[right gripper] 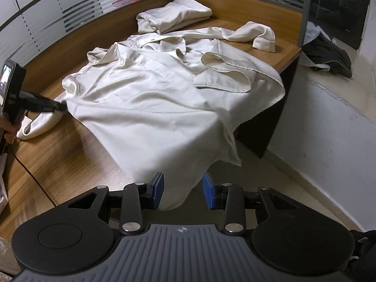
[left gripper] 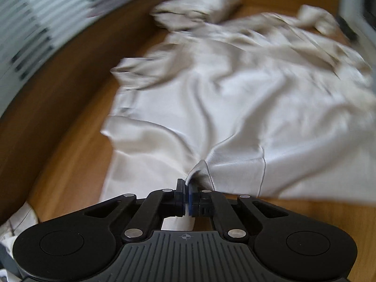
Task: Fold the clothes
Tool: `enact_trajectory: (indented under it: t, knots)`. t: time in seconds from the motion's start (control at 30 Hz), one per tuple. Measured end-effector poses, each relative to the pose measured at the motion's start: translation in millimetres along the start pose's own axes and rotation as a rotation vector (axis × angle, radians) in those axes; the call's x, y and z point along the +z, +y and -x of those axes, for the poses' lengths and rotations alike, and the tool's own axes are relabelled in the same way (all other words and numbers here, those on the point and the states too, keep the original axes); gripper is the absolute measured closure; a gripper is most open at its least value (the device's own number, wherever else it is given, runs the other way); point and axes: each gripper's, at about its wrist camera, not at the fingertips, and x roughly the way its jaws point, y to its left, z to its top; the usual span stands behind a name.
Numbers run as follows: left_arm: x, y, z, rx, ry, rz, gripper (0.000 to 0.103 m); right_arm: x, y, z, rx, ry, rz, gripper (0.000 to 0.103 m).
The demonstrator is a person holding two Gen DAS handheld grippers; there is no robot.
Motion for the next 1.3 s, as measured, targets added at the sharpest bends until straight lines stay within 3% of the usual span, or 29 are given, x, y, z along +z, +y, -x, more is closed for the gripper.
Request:
enact_trajectory:
  t: [0.13, 0.43, 0.57, 0.6, 0.67, 0.73, 1.03, 1.3]
  knots:
    - [10.6, 40.8, -12.4, 0.047, 0.020, 0.140, 0.099, 0.7, -4.7, 5.3, -0.009, -0.003, -0.002, 0.062]
    - [-3.2, 102.7, -13.2, 0.244, 0.038, 0.281, 0.098, 21.6, -4.2, 6.1, -0.007, -0.008, 0.038, 0.062]
    - [-13.6, 113.2, -10.6, 0.232, 0.067, 0.333, 0.092, 43.7, 0.1, -0.7, 0.015, -0.008, 0.064, 0.062]
    - [-14.5, 111.2, -7.9, 0.219, 0.065, 0.339, 0.088, 51.3, 1.4, -3.8, 0.020, -0.006, 0.075, 0.062]
    - [-16.3, 105.0, 0.7, 0.197, 0.040, 0.339, 0.065, 68.6, 3.5, -11.5, 0.030, -0.001, 0.102, 0.062]
    - [-15.4, 97.9, 10.4, 0.187, 0.009, 0.330, 0.053, 87.5, 5.0, -20.6, 0.042, 0.003, 0.135, 0.062]
    - [5.1, 43.6, 40.0, 0.167, -0.077, 0.365, 0.043, 192.2, -3.1, -102.3, 0.142, 0.020, 0.337, 0.061]
    - [7.1, -9.6, 55.5, 0.254, -0.021, 0.511, 0.040, 296.3, 13.7, -178.4, 0.316, 0.040, 0.568, 0.060]
